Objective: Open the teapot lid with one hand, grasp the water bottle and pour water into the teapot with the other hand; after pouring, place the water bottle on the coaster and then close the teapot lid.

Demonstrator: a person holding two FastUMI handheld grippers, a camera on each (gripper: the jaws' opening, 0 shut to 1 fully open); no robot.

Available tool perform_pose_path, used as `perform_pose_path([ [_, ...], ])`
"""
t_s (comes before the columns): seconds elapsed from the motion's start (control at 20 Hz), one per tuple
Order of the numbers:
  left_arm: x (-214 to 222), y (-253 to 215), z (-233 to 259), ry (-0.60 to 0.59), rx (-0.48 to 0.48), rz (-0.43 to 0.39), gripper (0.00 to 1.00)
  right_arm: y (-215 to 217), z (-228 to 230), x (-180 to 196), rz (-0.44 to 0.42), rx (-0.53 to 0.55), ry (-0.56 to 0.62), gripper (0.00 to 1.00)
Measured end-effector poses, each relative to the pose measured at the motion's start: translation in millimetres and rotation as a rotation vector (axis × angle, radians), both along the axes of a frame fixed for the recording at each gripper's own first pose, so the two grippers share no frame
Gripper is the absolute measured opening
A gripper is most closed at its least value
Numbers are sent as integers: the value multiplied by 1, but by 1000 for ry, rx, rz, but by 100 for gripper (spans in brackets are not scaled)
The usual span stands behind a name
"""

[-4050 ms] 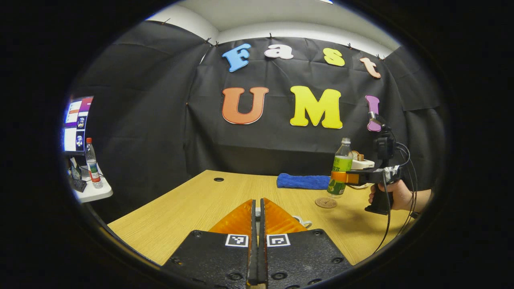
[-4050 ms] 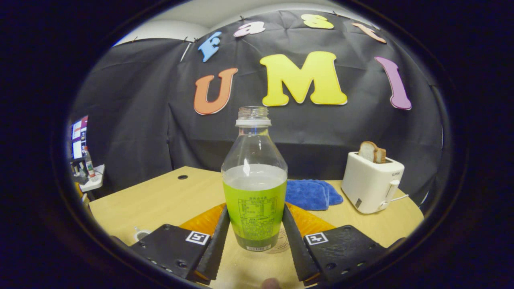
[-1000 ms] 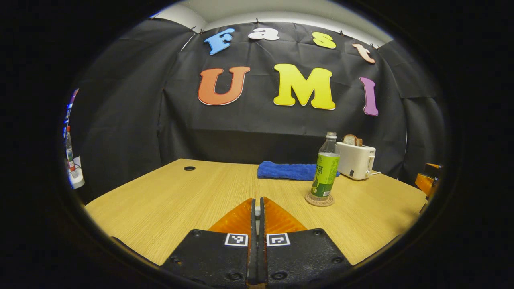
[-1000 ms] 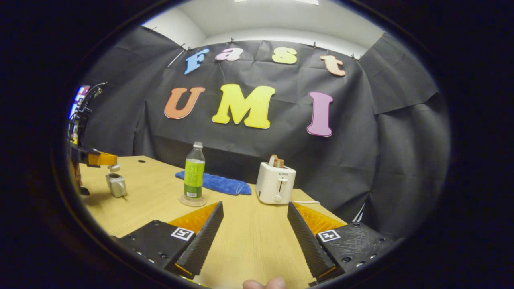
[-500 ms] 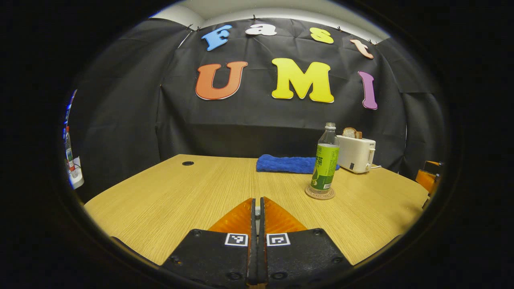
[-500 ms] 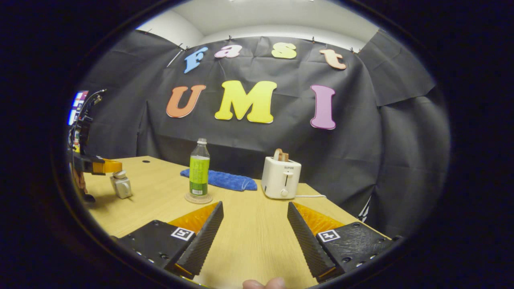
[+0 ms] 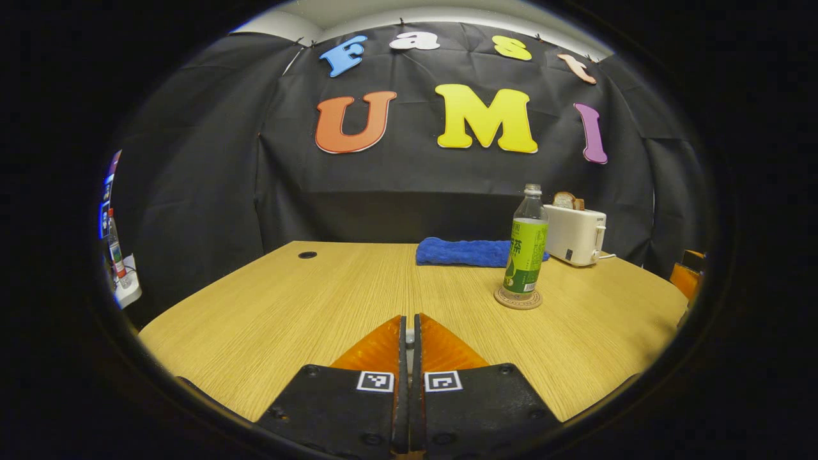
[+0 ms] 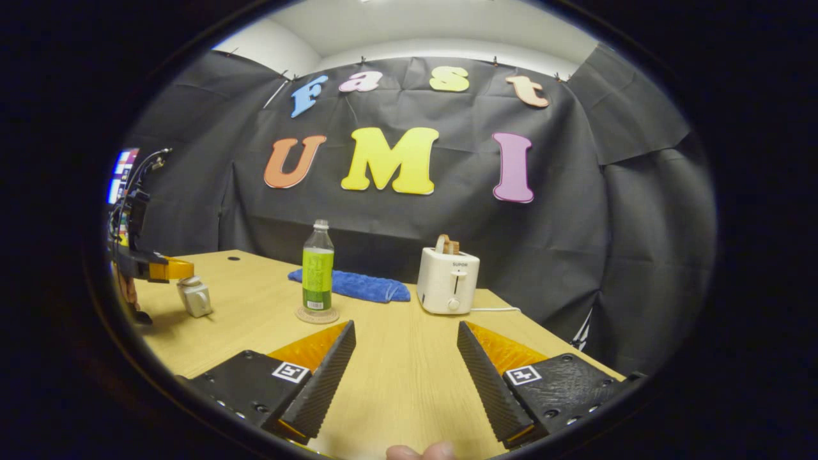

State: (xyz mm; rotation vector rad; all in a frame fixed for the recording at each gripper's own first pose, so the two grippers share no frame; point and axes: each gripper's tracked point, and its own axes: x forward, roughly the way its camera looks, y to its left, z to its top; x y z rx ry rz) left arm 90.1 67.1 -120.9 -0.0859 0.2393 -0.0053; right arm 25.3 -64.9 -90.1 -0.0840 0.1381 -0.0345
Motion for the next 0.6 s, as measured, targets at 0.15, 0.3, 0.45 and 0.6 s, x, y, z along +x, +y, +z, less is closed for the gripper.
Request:
perform_pose_path([
  [0.15, 2, 0, 1, 1, 4, 8, 7, -2, 1, -1, -4, 4, -4, 95],
  [0.3, 1, 7, 10, -18, 37, 38, 27, -2, 0, -1, -2, 12, -2, 95],
  [0.45, -3, 16, 27, -51, 62, 83, 100, -5, 0, -3, -10, 36, -3, 95],
  [0.6, -15, 13, 49, -81, 64, 96, 99, -9, 1, -4, -20, 73, 0, 95],
])
